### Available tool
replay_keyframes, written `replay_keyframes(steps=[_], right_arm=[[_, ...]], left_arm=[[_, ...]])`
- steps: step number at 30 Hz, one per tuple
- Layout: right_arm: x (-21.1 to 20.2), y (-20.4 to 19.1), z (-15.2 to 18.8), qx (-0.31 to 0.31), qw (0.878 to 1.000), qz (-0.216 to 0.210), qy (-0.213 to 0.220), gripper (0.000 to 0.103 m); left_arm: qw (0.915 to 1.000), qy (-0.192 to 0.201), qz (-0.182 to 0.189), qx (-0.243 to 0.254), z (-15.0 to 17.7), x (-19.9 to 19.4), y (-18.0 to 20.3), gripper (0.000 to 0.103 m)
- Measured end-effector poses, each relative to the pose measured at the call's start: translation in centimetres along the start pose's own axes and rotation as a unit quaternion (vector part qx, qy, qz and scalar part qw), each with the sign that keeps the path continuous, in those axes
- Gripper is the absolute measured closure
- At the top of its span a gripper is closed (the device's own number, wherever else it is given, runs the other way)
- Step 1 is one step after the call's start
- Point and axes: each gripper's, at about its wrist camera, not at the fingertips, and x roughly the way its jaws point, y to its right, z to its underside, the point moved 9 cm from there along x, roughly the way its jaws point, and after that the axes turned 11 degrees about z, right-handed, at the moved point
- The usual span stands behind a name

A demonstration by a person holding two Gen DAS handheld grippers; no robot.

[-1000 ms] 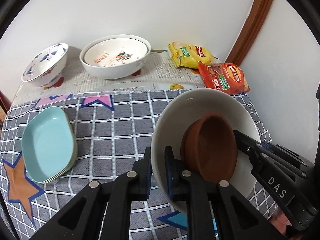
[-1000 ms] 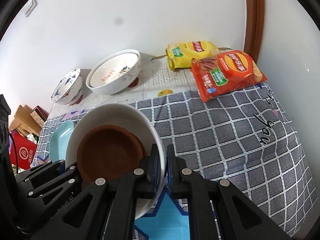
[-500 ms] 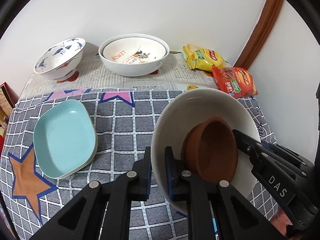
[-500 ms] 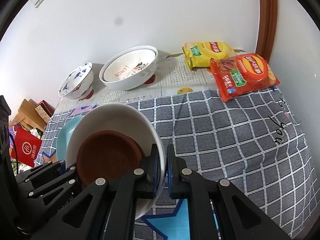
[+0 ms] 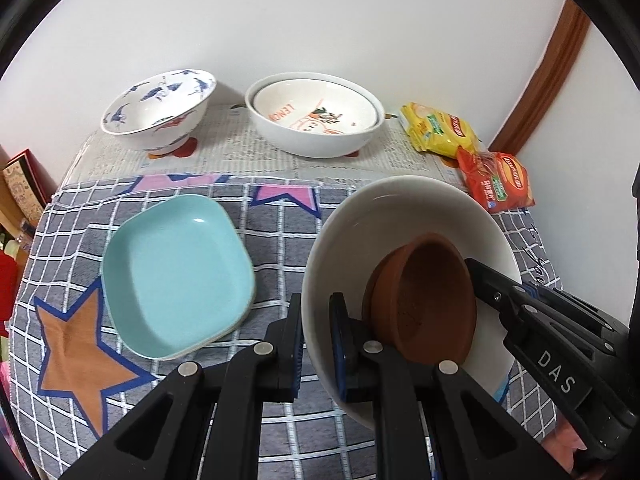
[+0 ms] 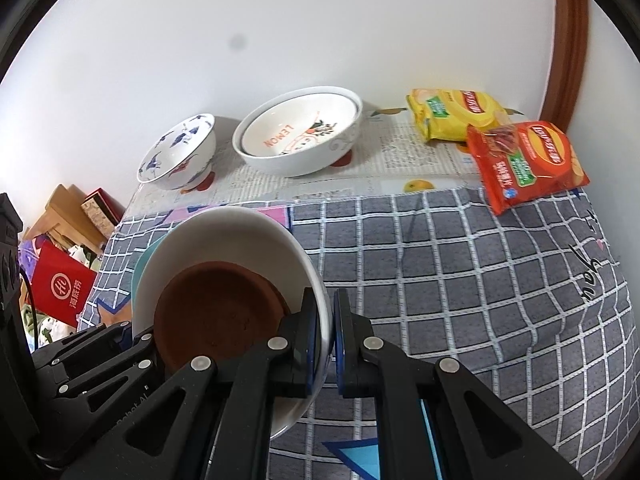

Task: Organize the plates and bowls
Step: 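Carry the white bowl with both tools and lower it onto the teal plate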

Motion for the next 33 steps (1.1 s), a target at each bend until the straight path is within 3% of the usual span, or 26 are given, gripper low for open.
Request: replay_keyframes(steps=[33], right_arm=[[5.6, -14.5, -0.1, -0.07, 0.996, -0.038, -0.029, 0.095]], left_arm=[[0.9963, 0.002, -0.043, -0.074, 0.5, -0.6, -14.3, 0.091]])
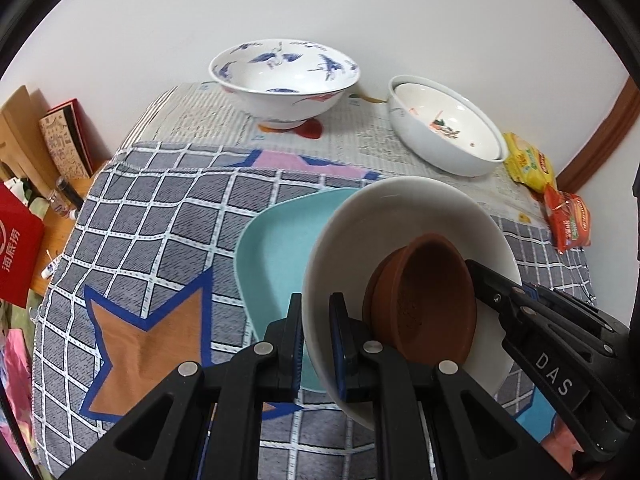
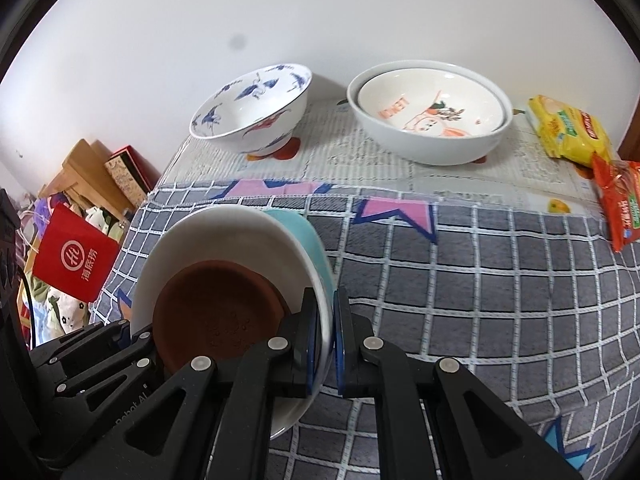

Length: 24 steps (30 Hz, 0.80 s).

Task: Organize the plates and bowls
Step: 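Carry the white bowl with both tools and lower it onto the teal plate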

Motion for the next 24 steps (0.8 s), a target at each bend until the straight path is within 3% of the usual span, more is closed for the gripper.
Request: replay_keyframes(steps=[13, 24], right_arm=[[3.9, -2.1, -0.7, -0.013, 1.0, -0.002, -0.016, 0.095], [5.4, -2.2, -1.3, -0.022, 1.0, -0.007, -0.016, 0.095]], left_arm=[[0.9999, -0.006, -0.007, -0.013, -0.8, 2.8, -3.1, 0.091], [0.9999, -0.006, 0.0, -0.01, -1.4, 3.9, -3.2, 0.09]])
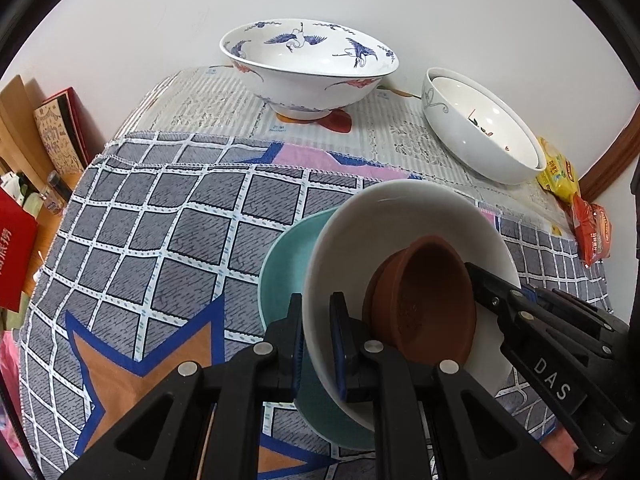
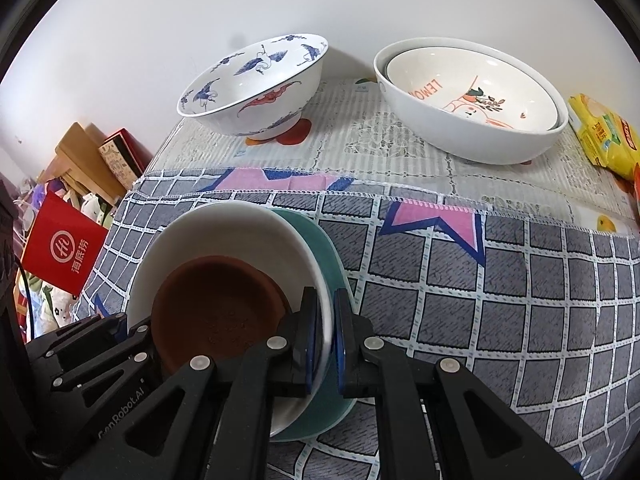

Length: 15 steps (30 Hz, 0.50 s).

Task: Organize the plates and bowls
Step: 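Carry the white bowl with both tools and lower it onto the teal plate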

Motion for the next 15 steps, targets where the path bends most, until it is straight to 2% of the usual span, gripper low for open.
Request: replay_keyframes(steps=[9, 15], right_arm=[[0.0, 0.1, 0.2, -0.008, 1.0, -0.016, -0.004, 0.093], [-1.3, 0.2, -0.1, -0.016, 1.0, -0.014, 0.013, 0.093]], left_arm=[[1.0, 0.0, 0.006, 0.0, 0.0, 0.0, 0.0, 0.089], [1.0, 0.001, 0.005, -0.004, 0.3, -0.7, 0.2, 0.087]])
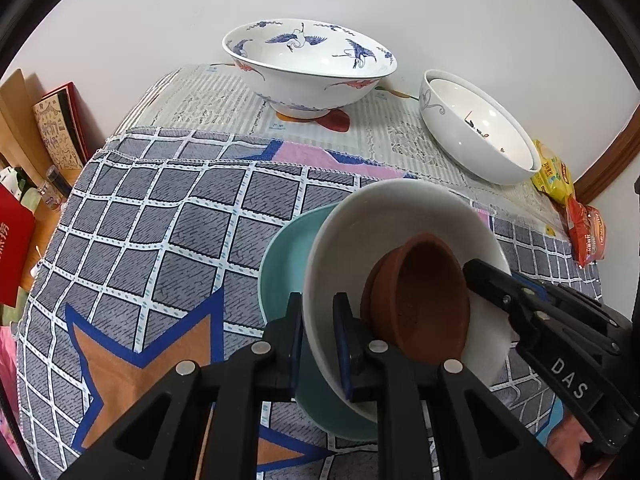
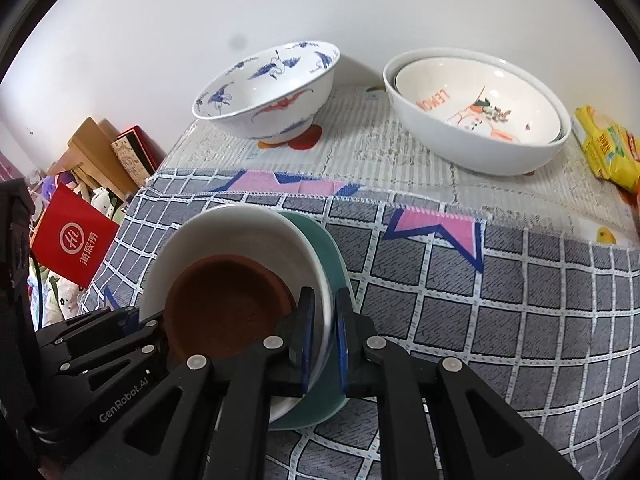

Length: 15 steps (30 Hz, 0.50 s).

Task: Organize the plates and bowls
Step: 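Carry the white bowl with both tools and lower it onto the teal plate, then open both tools and pull them back from the white bowl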

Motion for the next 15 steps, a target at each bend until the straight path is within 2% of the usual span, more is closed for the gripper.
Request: replay_keyframes(steps=[9, 15], right_arm=[[-1.5, 0.2, 0.9, -0.004, 1.0, 0.001, -0.001, 0.093], [-5.7, 0.6, 2.0, -0.003, 1.0, -0.001, 0.023, 0.092]], left_arm=[[1.0, 0.009, -0.001, -0.004, 0.7, -2.4, 0.4, 0.085], [0.9998, 0.022, 0.002, 0.001, 1.7, -5.4, 1.3, 0.083]])
